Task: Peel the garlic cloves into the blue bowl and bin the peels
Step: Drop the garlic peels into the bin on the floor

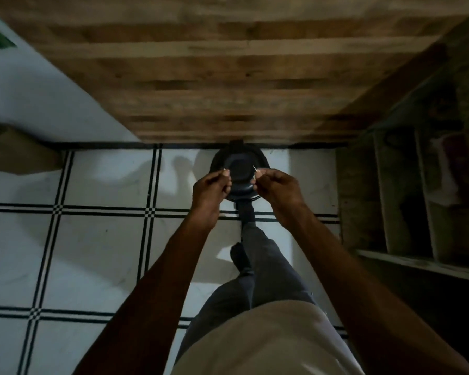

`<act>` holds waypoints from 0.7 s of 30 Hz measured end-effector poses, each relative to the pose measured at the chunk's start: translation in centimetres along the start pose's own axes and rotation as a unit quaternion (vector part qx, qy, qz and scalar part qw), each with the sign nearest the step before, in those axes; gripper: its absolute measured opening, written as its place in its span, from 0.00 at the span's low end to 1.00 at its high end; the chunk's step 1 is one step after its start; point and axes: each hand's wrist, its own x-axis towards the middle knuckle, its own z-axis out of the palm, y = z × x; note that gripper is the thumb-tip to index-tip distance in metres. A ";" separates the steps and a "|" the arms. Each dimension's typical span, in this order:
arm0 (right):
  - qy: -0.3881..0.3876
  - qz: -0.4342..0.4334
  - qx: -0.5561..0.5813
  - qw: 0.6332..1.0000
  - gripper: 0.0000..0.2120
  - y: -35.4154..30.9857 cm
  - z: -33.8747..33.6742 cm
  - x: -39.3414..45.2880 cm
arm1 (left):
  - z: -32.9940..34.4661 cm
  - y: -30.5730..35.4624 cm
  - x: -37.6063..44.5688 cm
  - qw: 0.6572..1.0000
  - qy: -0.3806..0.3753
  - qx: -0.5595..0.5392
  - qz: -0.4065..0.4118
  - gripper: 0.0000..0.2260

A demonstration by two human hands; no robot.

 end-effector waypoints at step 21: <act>0.013 0.111 -0.022 0.993 0.08 10.3 3.7 22.7 | 1.3 -11.4 23.8 0.989 0.056 -0.066 -0.117 0.05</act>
